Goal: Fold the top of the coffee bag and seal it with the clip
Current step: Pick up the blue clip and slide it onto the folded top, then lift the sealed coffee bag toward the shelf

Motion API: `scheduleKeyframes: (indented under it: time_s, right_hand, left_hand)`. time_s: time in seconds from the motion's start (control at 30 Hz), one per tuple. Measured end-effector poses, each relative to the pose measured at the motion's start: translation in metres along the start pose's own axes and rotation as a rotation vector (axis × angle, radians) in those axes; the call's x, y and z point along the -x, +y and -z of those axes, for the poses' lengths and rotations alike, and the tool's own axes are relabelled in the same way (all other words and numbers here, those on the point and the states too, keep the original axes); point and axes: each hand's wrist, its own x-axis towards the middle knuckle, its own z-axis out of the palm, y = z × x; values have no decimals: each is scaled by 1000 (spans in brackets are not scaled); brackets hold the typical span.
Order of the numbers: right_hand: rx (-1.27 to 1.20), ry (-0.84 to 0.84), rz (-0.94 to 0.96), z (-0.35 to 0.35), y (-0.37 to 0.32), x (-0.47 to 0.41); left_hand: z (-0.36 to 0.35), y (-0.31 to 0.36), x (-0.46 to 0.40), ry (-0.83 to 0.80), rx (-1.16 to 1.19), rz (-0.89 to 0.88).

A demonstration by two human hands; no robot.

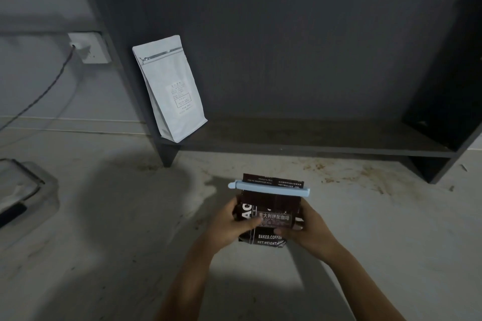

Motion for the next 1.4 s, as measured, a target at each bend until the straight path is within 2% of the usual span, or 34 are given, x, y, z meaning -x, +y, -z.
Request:
scheduleKeyframes:
  time_s: [0.13,0.4,0.6,0.8,0.93,1.07,1.13,1.23,1.4]
  right_hand:
    - [-19,-19,-29,-4,7,-2]
    - [-24,5,20,-2,-7,-18]
    - [-6,-8,129,8,-38,-58]
    - [136,-36,267,23,-88,-122]
    - [187,-56,350,24,-109,-154]
    - [259,-80,351,18,-112,-181]
    - [351,-36,346,12,-109,-191]
    - [521,166,302,-1,-105,-198]
    - [369,250,290,-38,-94,-193]
  left_hand:
    - [7,-1,-5,-100,-80,27]
    - [9,13,-14,-15,-100,-80]
    - [24,52,-29,148,-94,-187]
    - [51,98,-65,342,-162,-274]
    - [61,114,-85,456,-162,-333]
    - [70,112,-103,546,-173,-329]
    - [73,105,-112,613,-131,-305]
    - [72,99,-120,694,-4,-276]
    - [71,96,-129,760,86,-278]
